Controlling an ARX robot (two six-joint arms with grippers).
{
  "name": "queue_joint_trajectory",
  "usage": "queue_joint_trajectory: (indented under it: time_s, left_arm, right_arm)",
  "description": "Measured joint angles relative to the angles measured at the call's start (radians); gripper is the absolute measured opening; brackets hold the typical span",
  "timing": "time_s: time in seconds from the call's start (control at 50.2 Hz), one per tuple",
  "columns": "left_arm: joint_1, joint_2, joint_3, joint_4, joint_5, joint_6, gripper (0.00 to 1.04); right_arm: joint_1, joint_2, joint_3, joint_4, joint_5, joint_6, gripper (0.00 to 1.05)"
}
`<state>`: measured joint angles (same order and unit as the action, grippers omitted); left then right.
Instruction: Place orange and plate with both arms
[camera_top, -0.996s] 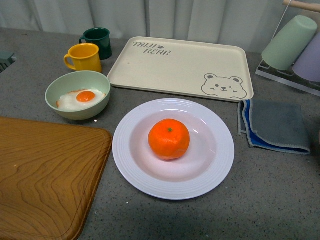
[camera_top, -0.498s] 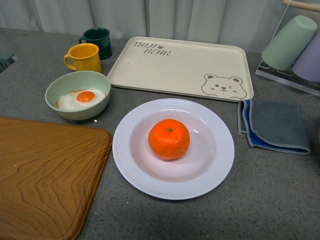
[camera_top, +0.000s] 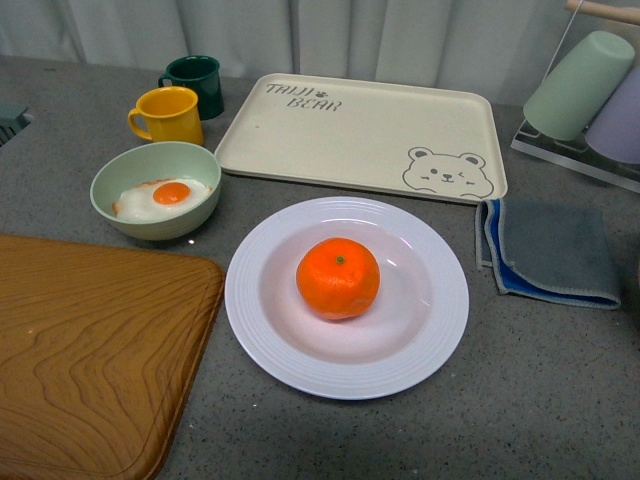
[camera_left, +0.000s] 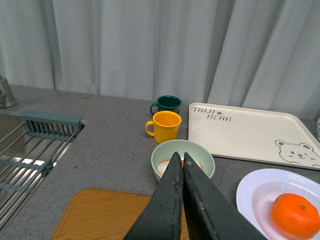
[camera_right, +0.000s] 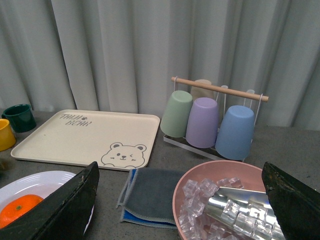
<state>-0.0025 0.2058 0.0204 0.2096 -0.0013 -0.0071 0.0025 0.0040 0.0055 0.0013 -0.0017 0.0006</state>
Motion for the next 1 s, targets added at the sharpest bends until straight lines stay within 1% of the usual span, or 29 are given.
queue_joint_trajectory:
  time_s: [0.139, 0.179, 0.219, 0.418, 0.458, 0.558, 0.677, 0.717, 0.757, 0.796, 0.856, 0.876, 0.896, 0.956, 0.996]
  left_arm:
    - [0.0, -0.042, 0.0, -0.043, 0.0, 0.0, 0.04]
    - [0.0, -0.081, 0.0, -0.095, -0.002, 0.0, 0.04]
    - [0.0, -0.159, 0.0, -0.192, 0.002, 0.0, 0.04]
    - [0.0, -0.2, 0.0, -0.208, 0.002, -0.001, 0.04]
    - [0.0, -0.201, 0.0, -0.208, 0.001, 0.0, 0.09]
    - [0.0, -0.201, 0.0, -0.208, 0.002, 0.0, 0.27]
    - [0.0, -0.201, 0.0, -0.208, 0.002, 0.0, 0.56]
    - [0.0, -0.201, 0.0, -0.208, 0.002, 0.0, 0.61]
    - [0.0, -0.201, 0.0, -0.208, 0.002, 0.0, 0.68]
    - [0.0, -0.201, 0.0, -0.208, 0.002, 0.0, 0.73]
    - [0.0, -0.201, 0.0, -0.209, 0.002, 0.0, 0.84]
    - [0.0, -0.201, 0.0, -0.209, 0.001, 0.0, 0.86]
    - [0.0, -0.201, 0.0, -0.209, 0.001, 0.0, 0.9]
    - [0.0, -0.201, 0.0, -0.209, 0.001, 0.001, 0.99]
    - [0.0, -0.201, 0.0, -0.209, 0.001, 0.002, 0.98]
  right_arm:
    - [0.0, 0.0, 0.0, 0.0, 0.0, 0.0, 0.95]
    - [0.0, 0.0, 0.0, 0.0, 0.0, 0.0, 0.95]
    - [0.0, 0.0, 0.0, 0.0, 0.0, 0.0, 0.95]
    - [0.0, 0.0, 0.0, 0.0, 0.0, 0.0, 0.95]
    - [0.0, 0.0, 0.0, 0.0, 0.0, 0.0, 0.95]
    - [0.0, 0.0, 0.0, 0.0, 0.0, 0.0, 0.95]
    - [0.0, 0.0, 0.0, 0.0, 0.0, 0.0, 0.95]
    - [0.0, 0.0, 0.0, 0.0, 0.0, 0.0, 0.95]
    - [0.0, 0.0, 0.0, 0.0, 0.005, -0.004, 0.95]
    - [0.023, 0.014, 0.0, 0.019, 0.085, -0.048, 0.95]
    - [0.055, 0.064, 0.001, 0.064, 0.181, -0.133, 0.95]
    - [0.064, 0.093, 0.001, 0.087, 0.206, -0.164, 0.95]
    - [0.067, 0.11, 0.001, 0.101, 0.21, -0.183, 0.95]
    - [0.081, 0.23, 0.01, 0.19, 0.207, -0.219, 0.95]
    - [0.096, 0.353, 0.032, 0.266, 0.188, -0.222, 0.95]
